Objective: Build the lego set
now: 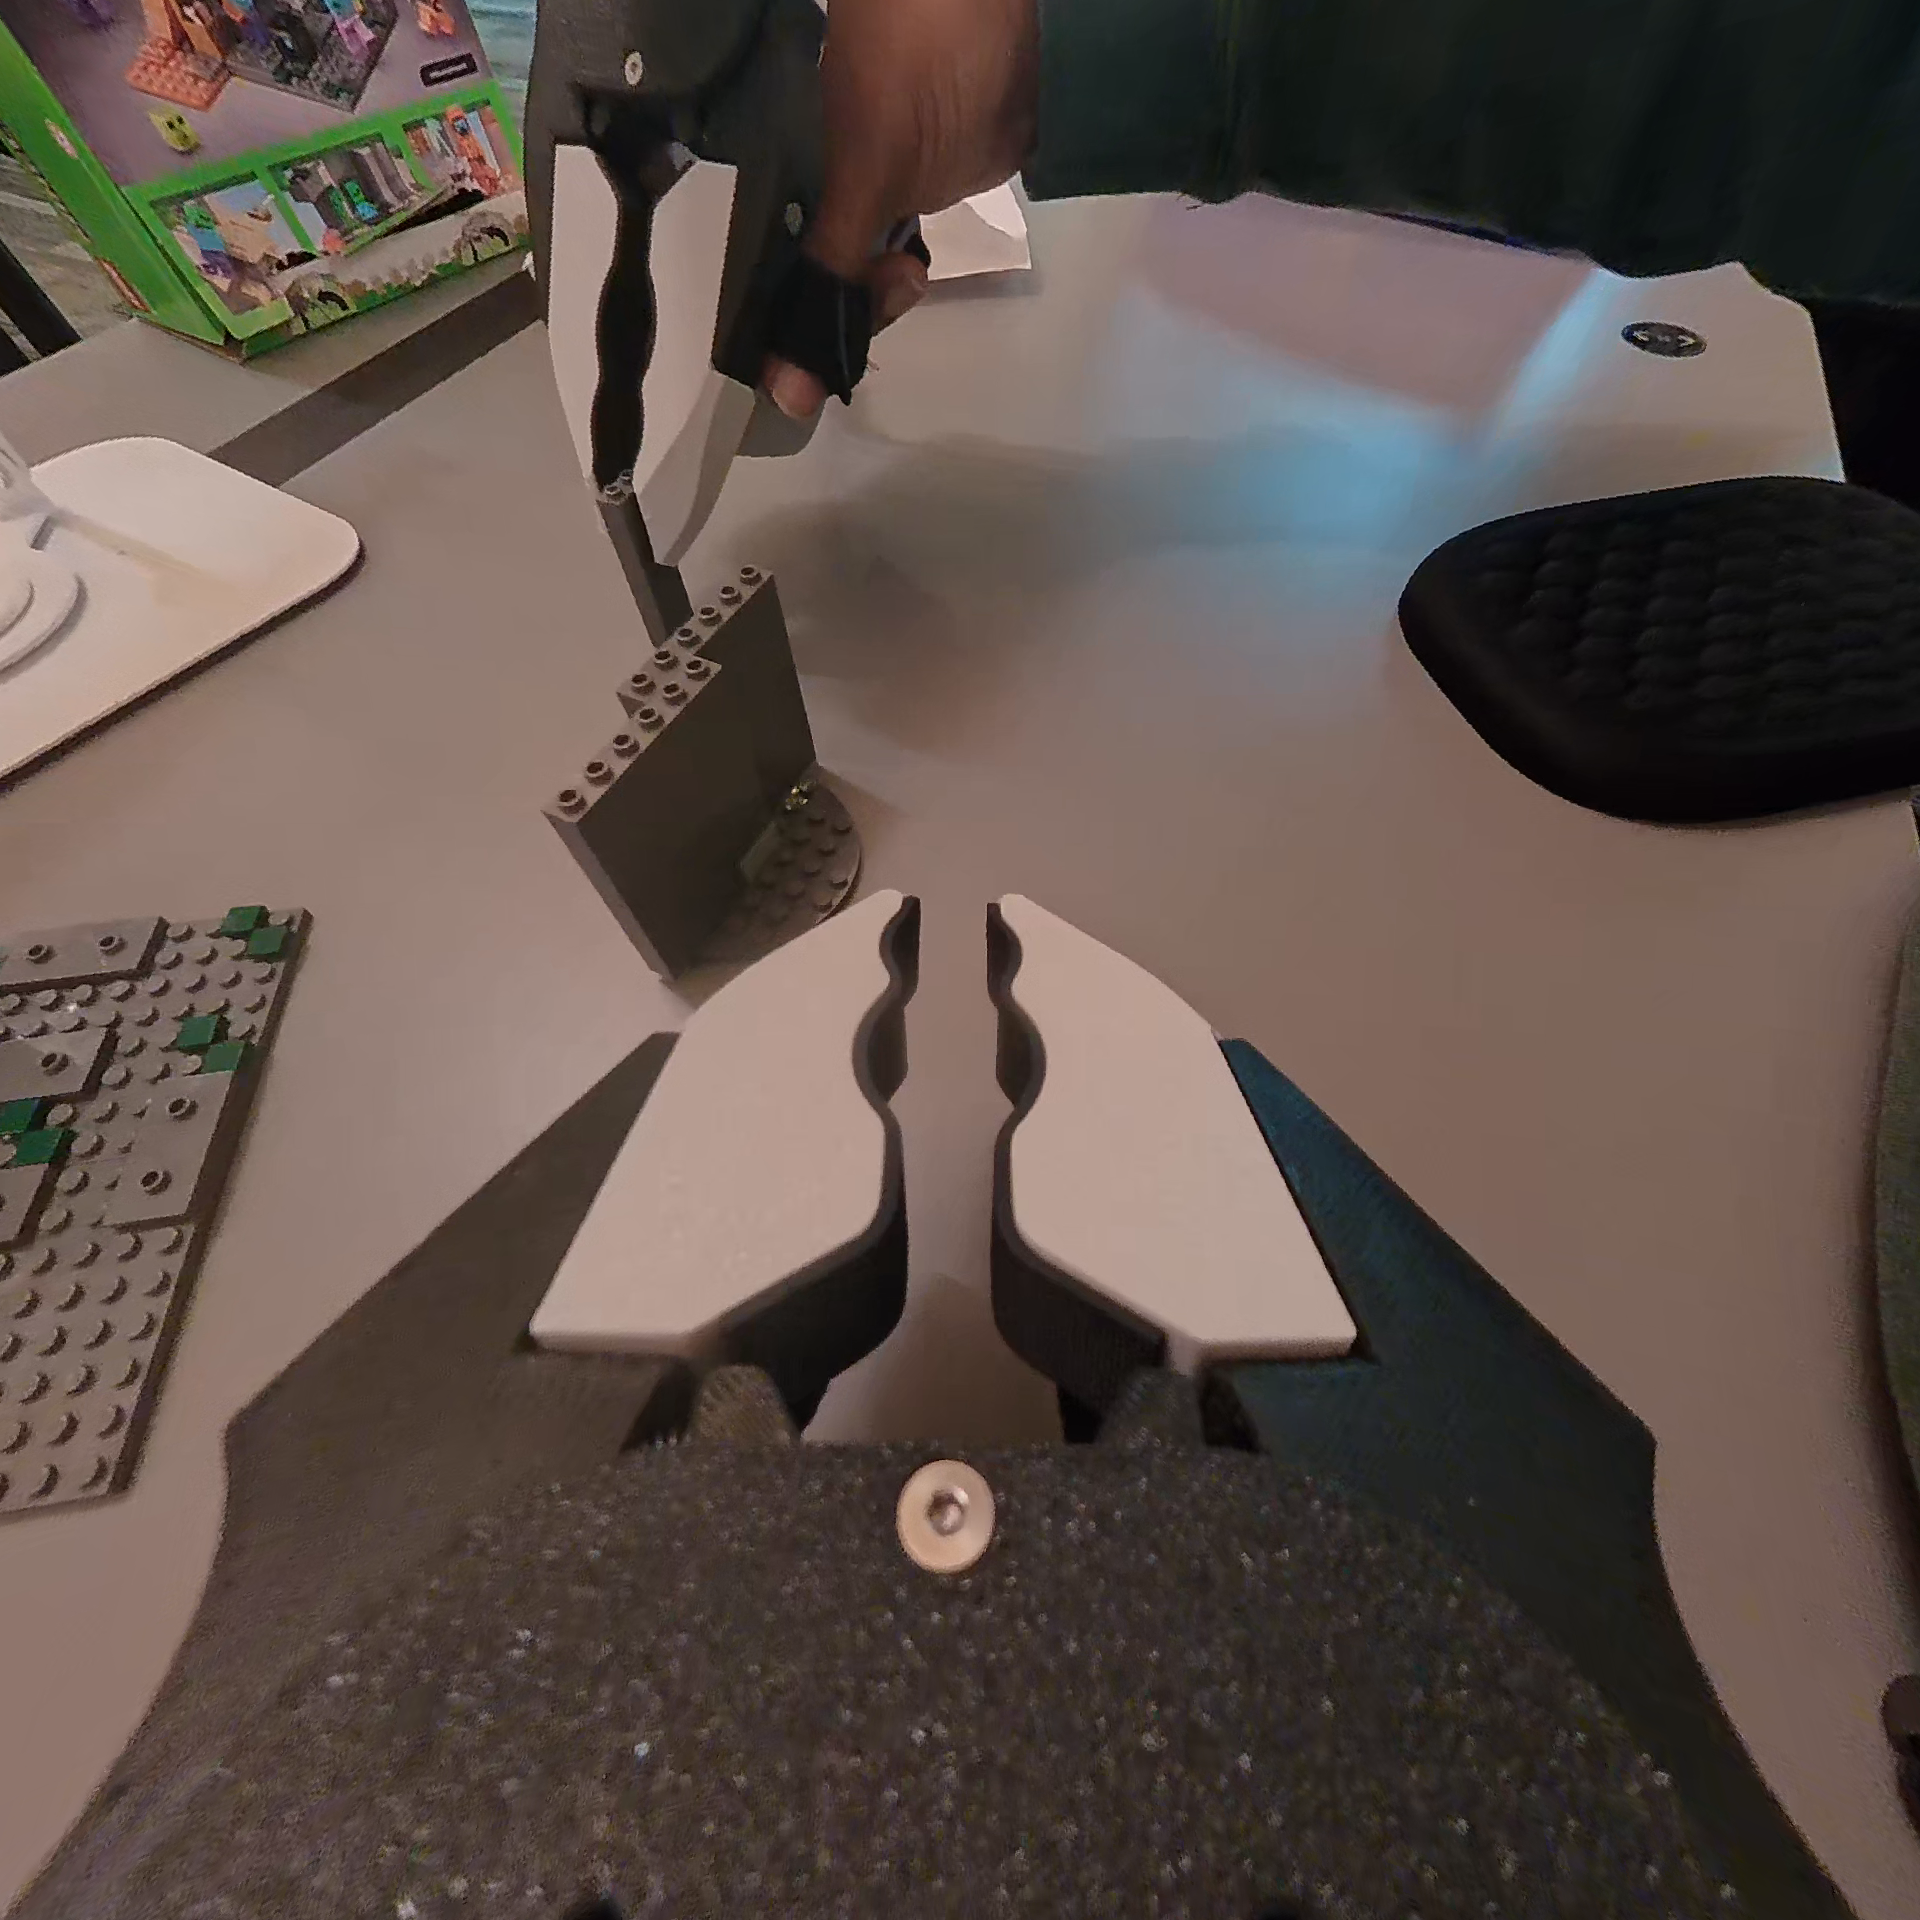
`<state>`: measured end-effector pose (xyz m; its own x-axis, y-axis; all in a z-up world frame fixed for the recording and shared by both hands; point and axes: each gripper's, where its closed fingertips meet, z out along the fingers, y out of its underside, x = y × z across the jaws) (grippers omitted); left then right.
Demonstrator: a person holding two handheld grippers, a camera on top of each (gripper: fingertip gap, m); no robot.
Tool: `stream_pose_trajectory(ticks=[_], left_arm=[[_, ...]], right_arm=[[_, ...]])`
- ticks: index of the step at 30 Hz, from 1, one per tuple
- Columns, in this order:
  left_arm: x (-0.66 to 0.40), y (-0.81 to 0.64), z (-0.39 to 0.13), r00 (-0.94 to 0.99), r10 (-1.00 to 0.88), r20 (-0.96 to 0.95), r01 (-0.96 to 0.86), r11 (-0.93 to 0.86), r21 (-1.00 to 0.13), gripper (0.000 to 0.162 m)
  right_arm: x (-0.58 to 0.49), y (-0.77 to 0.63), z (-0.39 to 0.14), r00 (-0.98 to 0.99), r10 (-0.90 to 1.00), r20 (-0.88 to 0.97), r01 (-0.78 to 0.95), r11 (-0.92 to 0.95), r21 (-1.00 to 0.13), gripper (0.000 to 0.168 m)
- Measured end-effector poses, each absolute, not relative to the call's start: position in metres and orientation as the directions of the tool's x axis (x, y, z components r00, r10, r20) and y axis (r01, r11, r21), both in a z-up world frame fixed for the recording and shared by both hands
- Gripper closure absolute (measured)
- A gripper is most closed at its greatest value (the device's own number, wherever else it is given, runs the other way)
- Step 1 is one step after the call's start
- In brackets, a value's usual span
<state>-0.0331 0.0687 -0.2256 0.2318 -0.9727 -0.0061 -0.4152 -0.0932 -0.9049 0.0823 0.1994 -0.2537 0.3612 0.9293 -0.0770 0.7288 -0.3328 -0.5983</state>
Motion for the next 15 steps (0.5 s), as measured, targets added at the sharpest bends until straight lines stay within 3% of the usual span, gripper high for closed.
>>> stream_pose_trajectory(ticks=[15], left_arm=[[-0.046,0.078,-0.203,0.296,-0.955,-0.013,-0.369,-0.102,-0.924,0.156]], right_arm=[[0.083,0.193,-0.214,0.396,0.918,-0.015,0.663,-0.297,-0.687,0.145]])
